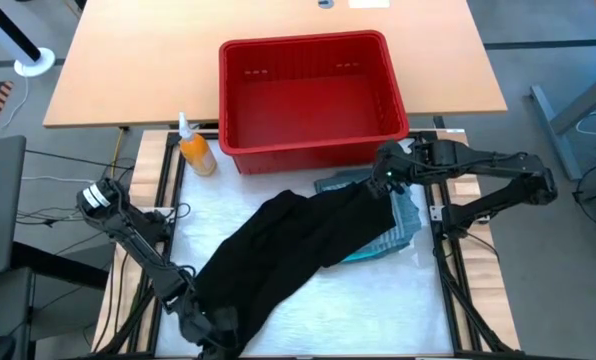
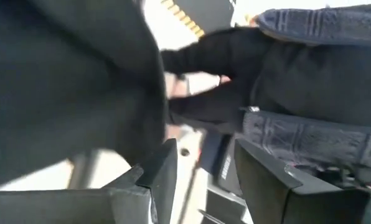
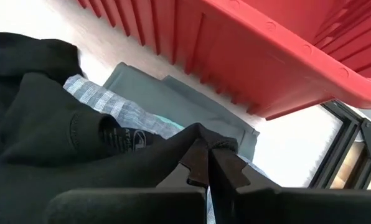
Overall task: Fold Laundry from Bin
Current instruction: Fold the black shirt
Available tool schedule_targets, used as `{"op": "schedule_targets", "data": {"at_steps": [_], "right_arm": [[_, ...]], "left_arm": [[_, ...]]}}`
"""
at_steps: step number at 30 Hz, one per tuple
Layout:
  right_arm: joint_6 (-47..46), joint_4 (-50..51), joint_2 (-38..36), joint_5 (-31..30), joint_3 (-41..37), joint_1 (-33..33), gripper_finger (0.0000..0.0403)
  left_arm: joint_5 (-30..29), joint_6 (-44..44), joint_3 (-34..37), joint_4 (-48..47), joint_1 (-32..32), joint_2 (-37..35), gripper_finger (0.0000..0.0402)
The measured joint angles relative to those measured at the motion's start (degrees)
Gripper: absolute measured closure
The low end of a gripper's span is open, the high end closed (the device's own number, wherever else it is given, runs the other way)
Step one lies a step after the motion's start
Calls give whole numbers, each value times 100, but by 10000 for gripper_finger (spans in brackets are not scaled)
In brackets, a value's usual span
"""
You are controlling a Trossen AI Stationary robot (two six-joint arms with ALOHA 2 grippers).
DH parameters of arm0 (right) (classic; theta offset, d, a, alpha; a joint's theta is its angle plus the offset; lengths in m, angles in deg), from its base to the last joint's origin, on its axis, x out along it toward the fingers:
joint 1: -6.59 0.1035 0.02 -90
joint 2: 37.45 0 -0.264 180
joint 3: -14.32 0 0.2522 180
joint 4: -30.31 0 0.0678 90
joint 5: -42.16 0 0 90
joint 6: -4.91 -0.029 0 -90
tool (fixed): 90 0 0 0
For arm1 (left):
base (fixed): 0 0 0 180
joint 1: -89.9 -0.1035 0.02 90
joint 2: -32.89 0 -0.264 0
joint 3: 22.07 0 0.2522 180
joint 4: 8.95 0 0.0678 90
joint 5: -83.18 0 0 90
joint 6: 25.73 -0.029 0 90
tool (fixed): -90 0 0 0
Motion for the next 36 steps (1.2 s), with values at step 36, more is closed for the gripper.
{"op": "schedule_targets", "data": {"at_steps": [36], "right_arm": [[609, -813, 7, 371, 2, -39, 378]], "left_arm": [[-1545, 4084, 2, -2973, 768, 253, 287]]}}
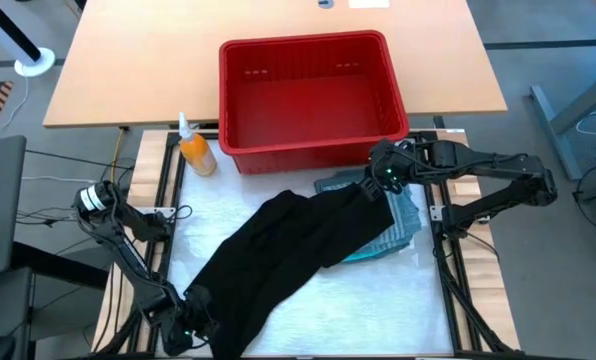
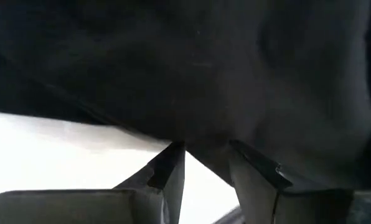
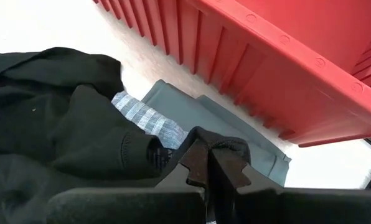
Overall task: Fold Laundry from Bin
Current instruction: Fold the black shirt
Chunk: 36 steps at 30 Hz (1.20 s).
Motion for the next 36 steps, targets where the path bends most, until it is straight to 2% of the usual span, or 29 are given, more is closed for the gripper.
{"op": "schedule_targets", "data": {"at_steps": [5, 11, 14, 17, 21, 22, 26, 28, 32, 36], "right_arm": [[103, 11, 0, 0, 0, 0, 378], [270, -26, 0, -10, 0, -7, 378], [376, -43, 0, -13, 2, -38, 378], [498, -71, 0, -13, 2, -60, 378], [580, -92, 0, -7, 2, -83, 378], [598, -92, 0, -5, 2, -92, 378], [675, -92, -1, 103, 3, -116, 378], [673, -64, -2, 208, 40, -116, 378], [490, 99, -125, 718, 127, -59, 379], [133, 370, -531, 800, 128, 75, 380]], "left_arm": [[-37, -53, -33, 958, 4, 520, 287], [-58, 2, -87, 636, -17, 786, 294], [-103, 13, -98, 407, -46, 786, 326], [-243, -34, -98, 282, -48, 786, 383], [-345, 0, -96, 195, -85, 712, 398], [-460, 0, -90, -5, -106, 640, 399], [-1417, -46, 0, -1929, -212, 77, 401], [-1705, -68, -111, -2720, -271, -248, 401], [-2690, -303, -752, -4239, -328, -1093, 401], [-3905, -794, -1538, -5406, -303, -1738, 401]]}}
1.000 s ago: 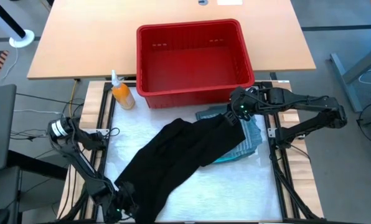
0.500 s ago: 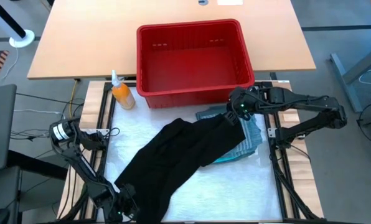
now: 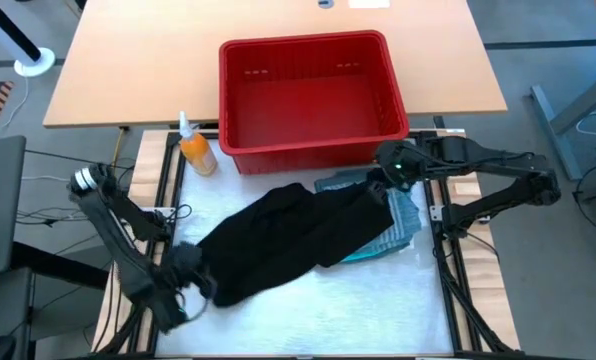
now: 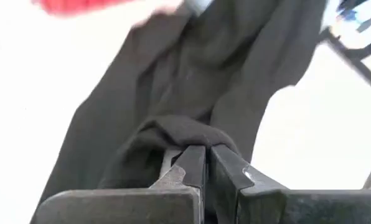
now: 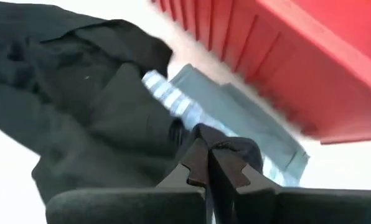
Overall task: Fold Laundry from Bin
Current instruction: Fold the black shirt
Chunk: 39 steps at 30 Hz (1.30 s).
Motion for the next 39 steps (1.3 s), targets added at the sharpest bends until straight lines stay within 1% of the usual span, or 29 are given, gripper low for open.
{"op": "schedule_targets", "data": {"at_steps": [3, 5, 7, 9, 12, 16, 21, 24, 26, 27, 30, 33, 34, 37, 39], "right_arm": [[-343, -37, -458, 0, 1, 57, 380], [-580, -108, -754, 4, 1, 149, 380], [-752, -256, -999, 2, 1, 308, 381], [-776, -712, -1234, 0, -1, 521, 381], [-688, -1707, -1546, -58, -1, 847, 381], [8, -3253, -1918, -396, -1, 1348, 381], [1143, -4996, -2065, -479, 1, 1930, 381], [1668, -5525, -2061, -483, 1, 2247, 381], [1991, -5564, -2057, -610, -1, 2465, 381], [2087, -5507, -2096, -833, -1, 2569, 381], [2176, -5061, -2289, -1919, -3, 2873, 382], [2007, -4492, -2503, -3353, -6, 3105, 382], [1879, -4303, -2548, -3858, -6, 3154, 382], [1439, -3843, -2619, -5364, 2, 3221, 382], [1393, -3729, -2622, -6186, 8, 3233, 382]], "left_arm": [[-680, -598, -537, -487, 4, -278, 401], [-1085, -1137, -872, -578, -31, -465, 401], [-1328, -1689, -1094, -600, -52, -605, 401], [-1648, -2331, -1350, -535, -54, -686, 401], [-2196, -3398, -1822, -531, -22, -806, 401], [-2658, -4654, -2496, -524, 89, -928, 401], [-2817, -6149, -3276, -499, 104, -949, 401], [-2839, -6834, -3615, -466, 107, -954, 401], [-2834, -7073, -3759, -515, 108, -955, 401], [-2825, -7071, -3816, -603, 108, -958, 401], [-2730, -6740, -3897, -1012, 108, -1039, 401], [-2478, -6154, -3897, -1682, 108, -1081, 401], [-2449, -5954, -3873, -1692, 102, -1081, 401], [-2415, -6159, -3756, -1646, -17, -1133, 401], [-2448, -6126, -3747, -1679, -119, -1190, 401]]}}
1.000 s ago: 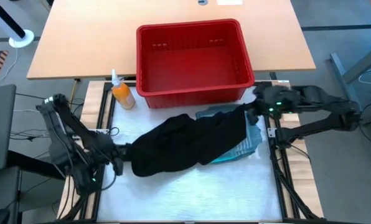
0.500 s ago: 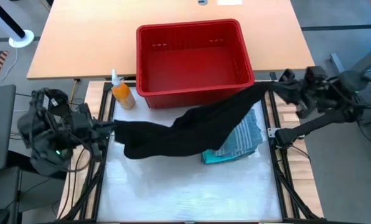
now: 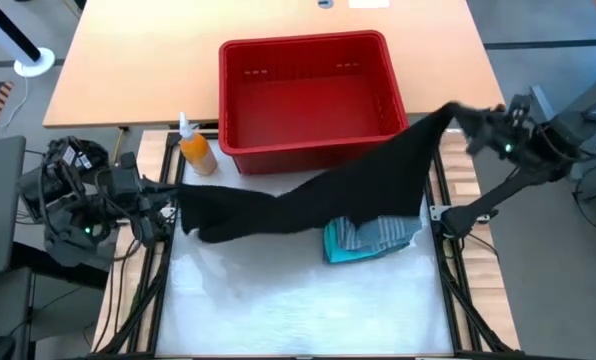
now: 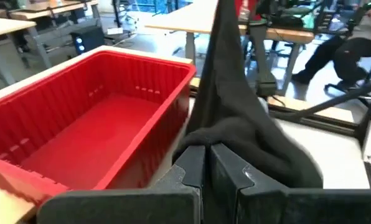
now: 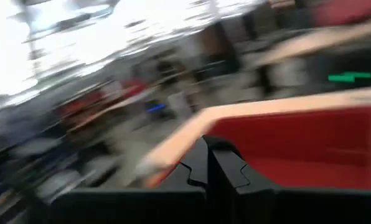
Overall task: Fold Laundry from Bin
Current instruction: Fold the black shirt
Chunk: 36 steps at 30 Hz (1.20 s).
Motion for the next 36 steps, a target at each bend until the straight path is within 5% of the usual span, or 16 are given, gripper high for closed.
{"op": "schedule_targets", "data": {"at_steps": [6, 21, 36], "right_arm": [[550, 31, 34, -1071, -11, 3, 382], [1149, 45, -722, -1113, 4, -955, 383], [1125, 552, -1472, 1365, 11, -1020, 383]], "left_arm": [[62, -30, 11, -6, -126, -132, 401], [631, 1, 13, -9, -129, -192, 401], [695, 227, 15, -9, -129, -186, 401]]}}
